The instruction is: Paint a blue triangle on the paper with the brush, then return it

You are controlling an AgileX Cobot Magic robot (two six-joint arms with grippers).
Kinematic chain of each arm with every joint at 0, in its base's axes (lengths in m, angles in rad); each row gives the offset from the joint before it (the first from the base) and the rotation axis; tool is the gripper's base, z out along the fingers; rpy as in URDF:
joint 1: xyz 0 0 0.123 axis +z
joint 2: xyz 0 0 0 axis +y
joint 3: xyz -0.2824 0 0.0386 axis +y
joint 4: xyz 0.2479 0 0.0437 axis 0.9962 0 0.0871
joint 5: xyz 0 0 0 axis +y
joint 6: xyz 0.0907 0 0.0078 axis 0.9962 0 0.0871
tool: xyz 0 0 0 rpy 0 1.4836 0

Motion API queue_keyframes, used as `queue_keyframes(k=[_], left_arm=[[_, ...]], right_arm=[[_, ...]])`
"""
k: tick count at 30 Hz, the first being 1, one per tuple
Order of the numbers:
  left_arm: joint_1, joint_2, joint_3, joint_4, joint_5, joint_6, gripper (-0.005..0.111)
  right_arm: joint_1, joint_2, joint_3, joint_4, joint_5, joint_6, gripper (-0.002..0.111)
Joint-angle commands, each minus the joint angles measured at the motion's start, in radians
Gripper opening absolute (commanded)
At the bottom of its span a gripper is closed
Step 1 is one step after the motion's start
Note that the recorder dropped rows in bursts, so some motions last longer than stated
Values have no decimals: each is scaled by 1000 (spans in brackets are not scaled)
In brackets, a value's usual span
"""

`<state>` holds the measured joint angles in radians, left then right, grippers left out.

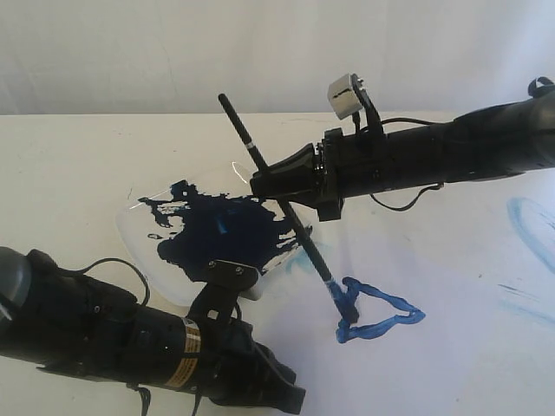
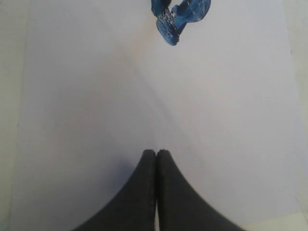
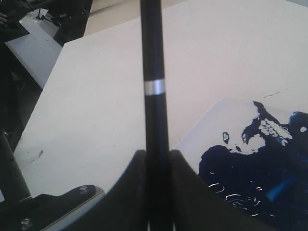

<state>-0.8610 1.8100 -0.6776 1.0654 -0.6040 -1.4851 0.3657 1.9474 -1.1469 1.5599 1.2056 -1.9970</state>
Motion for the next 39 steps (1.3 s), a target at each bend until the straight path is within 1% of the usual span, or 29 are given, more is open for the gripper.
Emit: queue_keyframes(k=[1,18,24,27,32,36,37,39], left_arm=[[0,5,18,22,77,2,0],[0,5,18,22,73,-9,0],[0,-3,12,17,23,-11,0],[0,-39,12,16,37,-11,0],[0,-157,12,27,160,-11,0],[0,-279,12,49,218,-11,0],[0,-313,12,61,237,-20,0],[0,-418,14,152,325,-90,0]], right_arm=[[-6,-6,4,16,15,5,0],[-6,-156,4,16,15,51,0],[-6,-255,4,16,15,116,0],[-7,-318,4,16,15,179,0],[-7,-433,4,14,-115,298,0],[-7,-524,4,14,-240,406,0],[-7,-547,4,14,-279,431,0],[-7,-619,4,14,-415,522,0]])
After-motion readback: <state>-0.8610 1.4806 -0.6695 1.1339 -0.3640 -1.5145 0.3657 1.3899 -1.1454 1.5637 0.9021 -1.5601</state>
